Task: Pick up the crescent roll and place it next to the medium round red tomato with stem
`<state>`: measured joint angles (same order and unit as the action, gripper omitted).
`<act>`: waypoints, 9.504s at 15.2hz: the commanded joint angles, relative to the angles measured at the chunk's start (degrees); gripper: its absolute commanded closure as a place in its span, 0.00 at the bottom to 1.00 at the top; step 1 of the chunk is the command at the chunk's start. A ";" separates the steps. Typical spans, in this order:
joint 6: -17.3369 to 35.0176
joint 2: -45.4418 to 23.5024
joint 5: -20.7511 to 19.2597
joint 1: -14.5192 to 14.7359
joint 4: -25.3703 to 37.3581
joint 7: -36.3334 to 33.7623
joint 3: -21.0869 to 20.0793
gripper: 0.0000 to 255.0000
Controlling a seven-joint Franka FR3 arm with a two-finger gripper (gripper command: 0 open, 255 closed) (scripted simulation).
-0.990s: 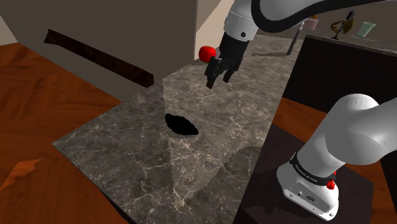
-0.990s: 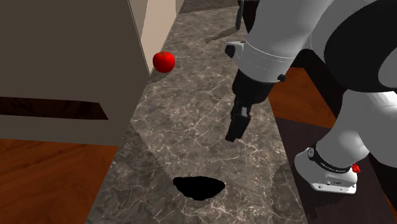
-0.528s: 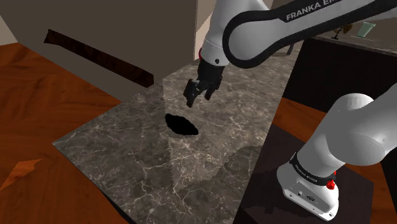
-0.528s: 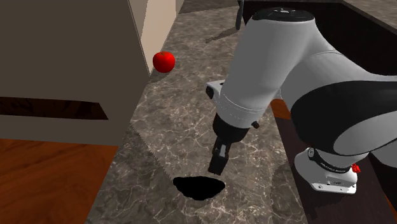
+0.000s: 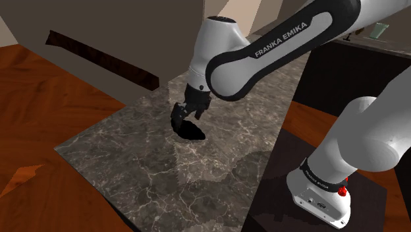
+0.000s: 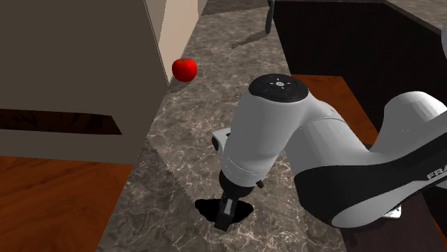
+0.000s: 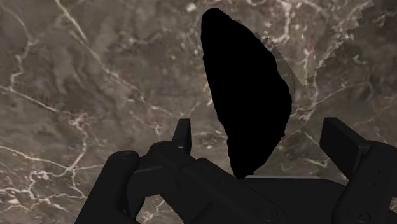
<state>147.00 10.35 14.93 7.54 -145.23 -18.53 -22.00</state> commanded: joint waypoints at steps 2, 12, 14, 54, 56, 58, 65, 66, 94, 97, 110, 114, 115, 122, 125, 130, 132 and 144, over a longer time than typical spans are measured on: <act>3.10 -3.19 -0.97 -0.16 0.18 -0.92 -0.68 0.00; 6.20 -6.28 -2.22 -0.31 0.11 -1.81 -1.11 0.00; 6.19 -6.27 -2.21 -0.31 0.11 -1.81 -1.11 1.00; -20.38 8.48 -0.91 -0.33 12.29 -1.96 1.79 1.00; -21.93 8.90 -1.02 -0.38 13.42 -2.08 1.97 1.00; -22.27 9.02 -1.06 -1.36 13.15 0.94 4.09 1.00; -23.59 7.47 -1.85 -5.09 14.29 11.04 11.15 1.00; -23.80 7.01 -2.00 -5.63 14.71 12.42 12.11 1.00; -30.89 -18.09 -0.50 -18.55 41.25 41.77 29.12 1.00; -28.79 -18.62 -0.17 -18.53 39.63 42.31 29.06 1.00; -20.01 -22.09 1.77 -18.53 34.02 44.93 28.65 1.00; -17.41 -23.51 2.53 -18.58 32.73 45.84 28.45 1.00; -16.77 -23.89 2.73 -18.60 32.45 46.08 28.40 1.00; -13.12 -26.27 3.98 -18.74 31.03 47.50 28.01 1.00; -13.12 -26.28 3.99 -18.75 31.03 47.50 28.01 1.00; -13.12 -26.29 3.99 -18.74 31.04 47.50 28.01 0.00; -13.13 -26.28 3.99 -18.74 31.04 47.50 28.01 0.00; -18.98 -21.92 2.16 -19.16 32.55 46.36 28.95 0.00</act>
<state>128.05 -11.57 17.10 -11.62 -112.70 27.84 6.95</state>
